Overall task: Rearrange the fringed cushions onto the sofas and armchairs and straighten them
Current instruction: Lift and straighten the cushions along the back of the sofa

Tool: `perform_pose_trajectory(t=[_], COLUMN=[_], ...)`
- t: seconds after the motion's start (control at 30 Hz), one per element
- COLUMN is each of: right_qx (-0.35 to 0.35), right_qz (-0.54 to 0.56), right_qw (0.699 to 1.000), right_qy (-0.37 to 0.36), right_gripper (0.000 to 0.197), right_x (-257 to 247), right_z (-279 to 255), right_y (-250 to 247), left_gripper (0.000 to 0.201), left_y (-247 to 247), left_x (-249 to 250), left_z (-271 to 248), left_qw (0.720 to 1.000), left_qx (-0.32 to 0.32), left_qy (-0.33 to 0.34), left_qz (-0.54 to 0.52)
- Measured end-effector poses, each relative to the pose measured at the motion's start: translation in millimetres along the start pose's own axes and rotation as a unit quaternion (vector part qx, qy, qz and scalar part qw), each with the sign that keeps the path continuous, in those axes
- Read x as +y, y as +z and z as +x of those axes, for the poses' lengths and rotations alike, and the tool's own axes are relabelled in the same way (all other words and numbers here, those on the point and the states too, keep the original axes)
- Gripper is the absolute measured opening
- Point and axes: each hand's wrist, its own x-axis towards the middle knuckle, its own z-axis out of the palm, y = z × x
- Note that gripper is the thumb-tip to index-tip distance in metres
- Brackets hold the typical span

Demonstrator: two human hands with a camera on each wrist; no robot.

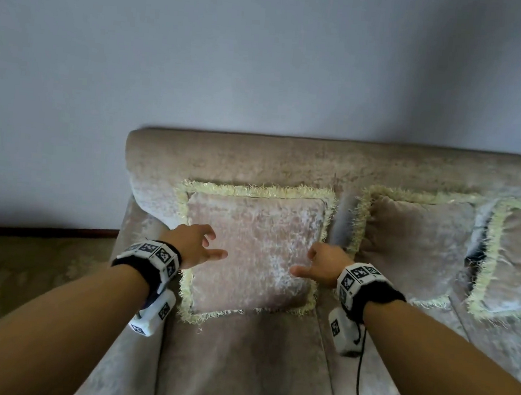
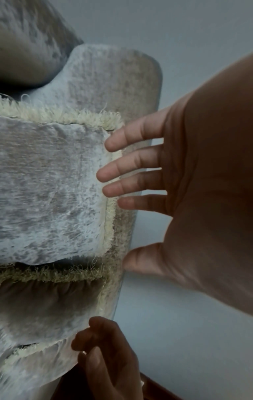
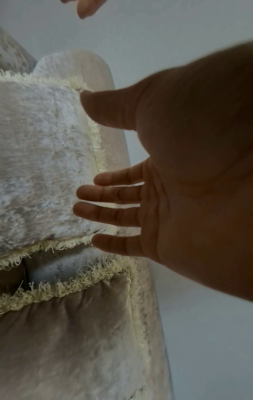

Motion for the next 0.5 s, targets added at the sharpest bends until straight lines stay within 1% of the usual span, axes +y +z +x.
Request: perform_pose_trajectory(t=[0.1, 0.17, 0.2, 0.3, 0.37, 0.47, 0.5], right_qx=[-0.021, -0.031, -0.038, -0.067, -0.085, -0.094, -0.097], right_qz=[0.008, 0.022, 0.025, 0.047, 0.064, 0.067, 0.074], right_qw=[1.0, 0.999, 0.998, 0.996, 0.994, 0.991, 0.99], right_qy=[0.018, 0.032, 0.041, 0.04, 0.036, 0.06, 0.073], right_gripper=[0.079, 0.081, 0.085, 0.115, 0.123, 0.149, 0.154], right_x=[2, 6, 10, 23, 33, 45, 51], right_z=[29, 50, 59, 90, 114, 149, 164], right_y=[8, 18, 24, 48, 65, 78, 84], left_gripper=[0.068, 0.067, 0.067, 0.073, 0.08, 0.089, 0.092], left_y=[9, 17, 22, 38, 48, 62, 68], left_x=[-10, -21, -27, -47, -59, -74, -78], left_z=[21, 35, 41, 59, 73, 99, 110], left_qw=[0.999, 0.999, 0.999, 0.996, 0.992, 0.982, 0.979], left_qx=[-0.032, -0.038, -0.037, -0.035, -0.027, -0.008, -0.006], left_qy=[-0.008, -0.019, -0.028, -0.07, -0.103, -0.158, -0.174], left_qz=[-0.002, -0.015, -0.028, -0.053, -0.069, -0.1, -0.104])
